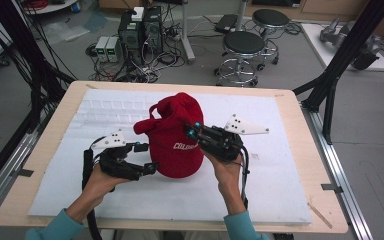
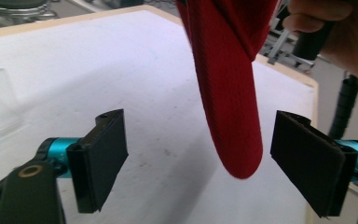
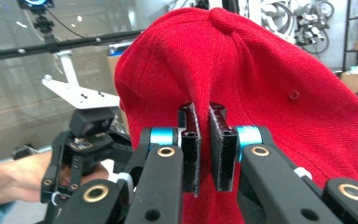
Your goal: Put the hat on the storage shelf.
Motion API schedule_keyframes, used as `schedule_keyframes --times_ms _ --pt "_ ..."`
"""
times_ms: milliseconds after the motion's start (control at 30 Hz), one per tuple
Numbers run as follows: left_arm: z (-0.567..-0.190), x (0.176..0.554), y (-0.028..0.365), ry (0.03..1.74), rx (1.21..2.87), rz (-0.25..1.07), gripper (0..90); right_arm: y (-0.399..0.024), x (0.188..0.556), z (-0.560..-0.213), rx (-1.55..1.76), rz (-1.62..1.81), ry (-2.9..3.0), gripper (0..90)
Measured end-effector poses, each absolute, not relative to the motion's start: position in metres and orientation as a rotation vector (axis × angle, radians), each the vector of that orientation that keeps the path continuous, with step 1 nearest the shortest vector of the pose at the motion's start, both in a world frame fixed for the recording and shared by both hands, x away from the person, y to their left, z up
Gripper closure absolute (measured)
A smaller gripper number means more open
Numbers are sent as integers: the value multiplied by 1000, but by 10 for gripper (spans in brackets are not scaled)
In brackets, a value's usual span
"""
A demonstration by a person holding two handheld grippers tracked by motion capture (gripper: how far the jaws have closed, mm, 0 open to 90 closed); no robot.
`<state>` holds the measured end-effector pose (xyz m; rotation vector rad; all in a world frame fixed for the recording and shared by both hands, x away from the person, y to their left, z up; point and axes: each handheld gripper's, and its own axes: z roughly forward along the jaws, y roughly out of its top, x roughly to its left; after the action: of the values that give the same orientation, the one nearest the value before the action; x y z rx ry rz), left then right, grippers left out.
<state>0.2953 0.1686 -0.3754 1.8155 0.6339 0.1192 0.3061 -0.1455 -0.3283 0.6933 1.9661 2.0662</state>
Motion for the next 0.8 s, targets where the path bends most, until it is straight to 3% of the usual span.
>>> schedule_keyframes --times_ms 200,533,767,800 --pt "-376 294 163 598 1815 78 238 -145 307 -328 669 2092 1980 846" --pt "-380 292 158 560 1838 -2 391 -140 306 -328 593 2108 2013 846" --pt "-379 290 160 515 1816 -40 698 -139 305 -327 540 2110 2032 846" --pt "-378 290 160 508 1816 -39 709 -138 305 -327 534 2112 2029 846"
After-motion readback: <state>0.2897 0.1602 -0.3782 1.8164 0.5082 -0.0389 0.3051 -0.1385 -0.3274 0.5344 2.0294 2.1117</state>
